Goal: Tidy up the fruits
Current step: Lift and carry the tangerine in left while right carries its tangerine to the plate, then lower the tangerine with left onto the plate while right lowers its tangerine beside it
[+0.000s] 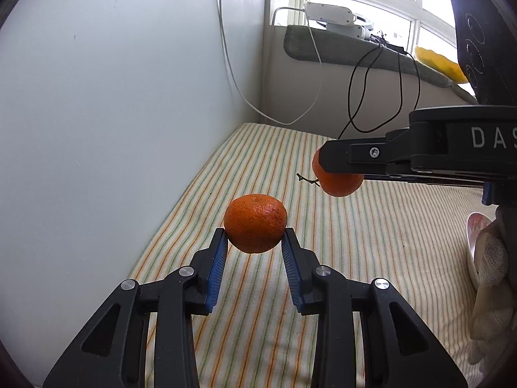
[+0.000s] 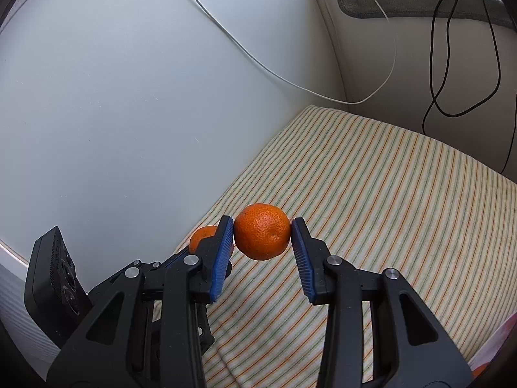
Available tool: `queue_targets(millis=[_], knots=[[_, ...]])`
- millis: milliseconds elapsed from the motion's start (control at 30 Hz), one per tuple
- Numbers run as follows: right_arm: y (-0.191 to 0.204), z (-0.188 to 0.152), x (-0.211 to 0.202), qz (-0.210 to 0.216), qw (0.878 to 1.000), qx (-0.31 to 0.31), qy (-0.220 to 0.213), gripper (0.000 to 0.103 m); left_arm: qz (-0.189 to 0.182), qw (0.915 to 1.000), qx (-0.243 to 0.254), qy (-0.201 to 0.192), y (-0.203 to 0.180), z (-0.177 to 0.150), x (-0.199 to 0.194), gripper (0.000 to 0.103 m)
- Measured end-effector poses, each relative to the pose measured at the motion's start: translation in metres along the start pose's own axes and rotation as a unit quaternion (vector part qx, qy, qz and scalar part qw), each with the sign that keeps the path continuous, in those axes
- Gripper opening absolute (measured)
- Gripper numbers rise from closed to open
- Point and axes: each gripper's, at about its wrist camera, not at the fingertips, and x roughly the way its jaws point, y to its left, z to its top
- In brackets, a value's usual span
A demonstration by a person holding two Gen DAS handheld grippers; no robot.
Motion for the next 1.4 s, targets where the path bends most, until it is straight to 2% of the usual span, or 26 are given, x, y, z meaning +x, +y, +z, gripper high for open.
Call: queue_targets(millis=[233,533,900,1100,1400], knots=[[-0.014,-0.014,-0.055,0.002,0.999,0.014,-0.029,0.039,-0.035,0.9990,0.018,-0.021,-0.028,0.001,-0.031,0.033],[-0.024,-0.045,-0.121,-0.024,0.997,0.012,-0.071,0.039,-0.081,0.9954,0.035,-0.037,-0.060,-0.007,-0.065,0.033],[-0.063,-0.101,-0.207,-0.113,0.986,0.029,-0.117,0.039,-0.152,0.9860,0.060,-0.033,-0.117,-0.022,-0.081,0.033],[-0.091,-0.129,-0.235,-0.145,0.980,0.053,-0.126,0.039,-0.187,0.9787,0.081,-0.023,-0.150,-0.029,-0.085,0.033],[-0.118,-0.141,-0.251,-0.175,0.975,0.061,-0.123,0.039,-0.228,0.9669,0.115,-0.008,-0.198,-0.046,-0.093,0.033]])
